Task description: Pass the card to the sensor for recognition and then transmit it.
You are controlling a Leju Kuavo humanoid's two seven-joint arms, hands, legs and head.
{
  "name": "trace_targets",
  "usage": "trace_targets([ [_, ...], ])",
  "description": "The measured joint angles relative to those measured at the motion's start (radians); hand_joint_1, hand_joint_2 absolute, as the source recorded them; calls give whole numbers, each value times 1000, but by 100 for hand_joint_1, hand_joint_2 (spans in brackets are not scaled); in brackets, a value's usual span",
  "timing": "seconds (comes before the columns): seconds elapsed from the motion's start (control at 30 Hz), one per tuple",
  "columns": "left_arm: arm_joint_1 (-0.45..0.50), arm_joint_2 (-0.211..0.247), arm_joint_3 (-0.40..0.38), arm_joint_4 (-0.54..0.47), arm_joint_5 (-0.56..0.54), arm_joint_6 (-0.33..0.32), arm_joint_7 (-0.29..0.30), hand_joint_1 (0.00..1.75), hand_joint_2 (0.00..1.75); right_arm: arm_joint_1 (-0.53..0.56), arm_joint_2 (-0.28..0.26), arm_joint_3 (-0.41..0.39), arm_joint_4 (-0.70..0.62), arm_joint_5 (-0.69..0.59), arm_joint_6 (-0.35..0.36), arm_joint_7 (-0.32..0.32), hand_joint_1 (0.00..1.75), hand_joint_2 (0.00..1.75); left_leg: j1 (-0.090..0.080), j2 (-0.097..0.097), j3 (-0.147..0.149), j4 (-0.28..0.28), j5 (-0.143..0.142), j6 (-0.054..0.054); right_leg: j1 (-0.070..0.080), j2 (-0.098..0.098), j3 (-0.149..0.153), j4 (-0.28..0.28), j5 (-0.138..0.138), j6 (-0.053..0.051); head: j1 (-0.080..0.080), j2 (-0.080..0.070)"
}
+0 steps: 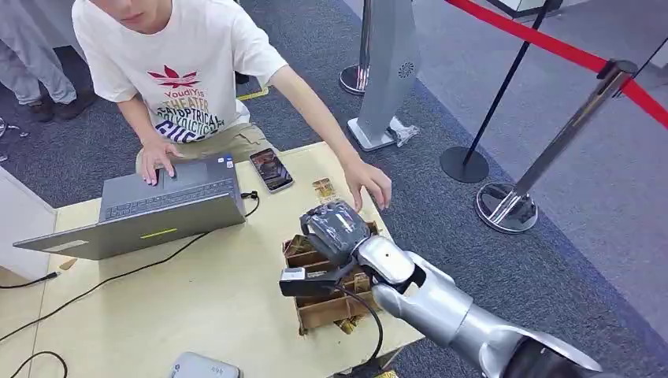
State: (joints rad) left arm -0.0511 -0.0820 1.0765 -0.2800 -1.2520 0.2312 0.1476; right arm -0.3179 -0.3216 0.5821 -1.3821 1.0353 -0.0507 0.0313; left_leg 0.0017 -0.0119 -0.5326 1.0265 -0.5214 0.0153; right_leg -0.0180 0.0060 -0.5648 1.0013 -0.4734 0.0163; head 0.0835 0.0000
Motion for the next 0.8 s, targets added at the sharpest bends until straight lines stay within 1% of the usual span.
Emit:
trace_targets([
  [0.03, 0, 0, 0, 0, -2, 0, 0, 0, 175, 1, -2, -1, 0, -1, 0, 0, 147, 175, 0, 0, 0, 0, 0, 0, 0, 0, 0, 0, 0, 0, 0, 0],
  [0.1, -1, 0, 0, 0, -6, 0, 0, 0, 175, 4, -5, -3, 0, -7, 1, 0, 129, 175, 0, 0, 0, 0, 0, 0, 0, 0, 0, 0, 0, 0, 0, 0],
  [0.13, -1, 0, 0, 0, -7, 0, 0, 0, 175, 5, -6, -5, 0, -7, 1, 0, 129, 175, 0, 0, 0, 0, 0, 0, 0, 0, 0, 0, 0, 0, 0, 0],
  [0.17, -2, 0, 0, -1, -8, -1, 0, 0, 175, 6, -8, -9, 0, -7, 2, 0, 51, 175, 0, 0, 0, 0, 0, 0, 0, 0, 0, 0, 0, 0, 0, 0],
  [0.2, -2, 0, 0, -2, -9, 0, 0, 0, 175, 6, -10, -11, 0, -10, 4, 0, 33, 175, 0, 0, 0, 0, 0, 0, 0, 0, 0, 0, 0, 0, 0, 0],
  [0.23, -3, 0, 0, -2, -11, -1, 0, 0, 175, 5, -11, -12, 0, -13, 7, 0, 28, 175, 0, 0, 0, 0, 0, 0, 0, 0, 0, 0, 0, 0, 0, 0],
  [0.67, -6, 0, 4, -8, -32, 0, 0, 0, 175, -22, -16, -14, 0, -30, 19, -4, 26, 175, 0, 0, 0, 0, 0, 0, 0, 0, 0, 0, 0, 0, 0, 0],
  [0.8, -7, 0, 6, -8, -33, 0, 0, 0, 175, -25, -16, -13, 2, -30, 19, -4, 31, 175, 0, 0, 0, 0, 0, 0, 0, 0, 0, 0, 0, 0, 0, 0],
])
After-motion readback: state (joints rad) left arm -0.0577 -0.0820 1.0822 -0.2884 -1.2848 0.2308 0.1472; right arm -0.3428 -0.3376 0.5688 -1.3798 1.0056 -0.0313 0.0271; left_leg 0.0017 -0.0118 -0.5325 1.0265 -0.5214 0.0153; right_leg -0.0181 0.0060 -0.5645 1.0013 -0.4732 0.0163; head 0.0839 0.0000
